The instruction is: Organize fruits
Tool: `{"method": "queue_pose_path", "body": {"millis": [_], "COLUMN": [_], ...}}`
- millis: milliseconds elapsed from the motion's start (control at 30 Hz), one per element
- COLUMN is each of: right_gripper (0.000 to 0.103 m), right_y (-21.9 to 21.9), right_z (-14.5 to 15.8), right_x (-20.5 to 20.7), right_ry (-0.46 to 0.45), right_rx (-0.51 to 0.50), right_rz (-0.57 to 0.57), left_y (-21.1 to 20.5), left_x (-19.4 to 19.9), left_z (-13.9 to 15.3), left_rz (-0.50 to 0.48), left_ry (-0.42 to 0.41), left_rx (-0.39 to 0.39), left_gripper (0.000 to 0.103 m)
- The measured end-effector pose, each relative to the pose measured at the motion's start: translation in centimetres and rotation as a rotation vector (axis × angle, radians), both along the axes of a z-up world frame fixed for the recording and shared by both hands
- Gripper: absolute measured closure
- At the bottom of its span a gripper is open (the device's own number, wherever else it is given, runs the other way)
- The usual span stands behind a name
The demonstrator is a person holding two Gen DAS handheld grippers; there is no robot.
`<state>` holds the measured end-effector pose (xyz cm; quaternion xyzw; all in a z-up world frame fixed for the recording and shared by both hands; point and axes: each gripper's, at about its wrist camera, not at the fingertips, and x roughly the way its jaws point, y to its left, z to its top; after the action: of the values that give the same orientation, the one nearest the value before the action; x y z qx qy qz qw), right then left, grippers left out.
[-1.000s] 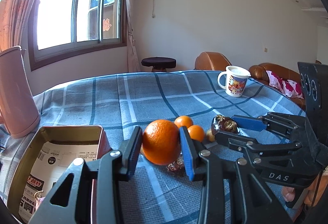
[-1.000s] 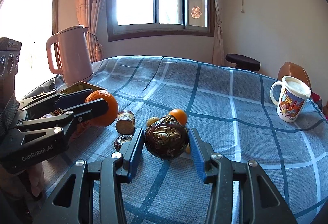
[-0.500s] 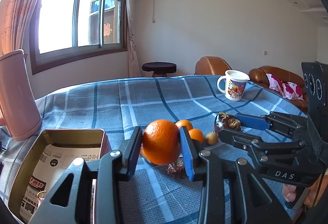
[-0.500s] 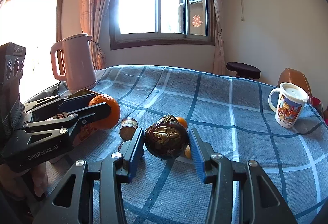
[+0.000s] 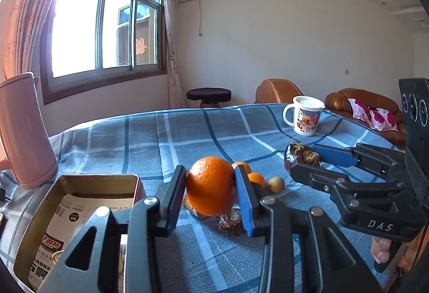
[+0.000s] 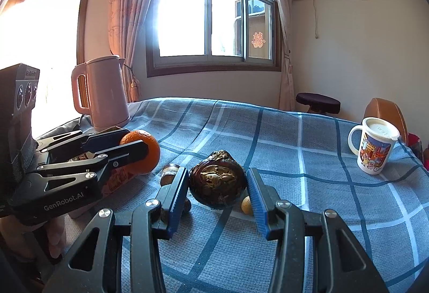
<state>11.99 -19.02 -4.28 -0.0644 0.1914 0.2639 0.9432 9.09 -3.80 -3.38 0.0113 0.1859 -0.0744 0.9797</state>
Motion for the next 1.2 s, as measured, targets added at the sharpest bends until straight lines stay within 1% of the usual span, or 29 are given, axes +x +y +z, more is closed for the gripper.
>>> {"method": "queue_pose_path", "body": {"millis": [667,1067,1200], "right_gripper": [0.056,0.056,0.056], "right_y": [-0.4,-0.8,-1.0], "right_z": [0.4,0.7,0.8], "right_x": [-1.1,-1.7,-1.9], "right_ry": [-0.059,-0.099,-0.110], "right_rx": [0.027,0.051,0.055], "right_rz": [0.012,0.019,0.019], "left_y": [-0.1,-0.1,-0.4], "left_x": [-0.7,-1.3,-1.8], "left_z": [0.3,0.5,0.7], "left_rz": [0.004,0.021,0.029], "left_ry": [-0.038,-0.084,-0.109], "left_rx": [0.003,0.015,0.032], "left_gripper": [0.064,0.064,0.064]}}
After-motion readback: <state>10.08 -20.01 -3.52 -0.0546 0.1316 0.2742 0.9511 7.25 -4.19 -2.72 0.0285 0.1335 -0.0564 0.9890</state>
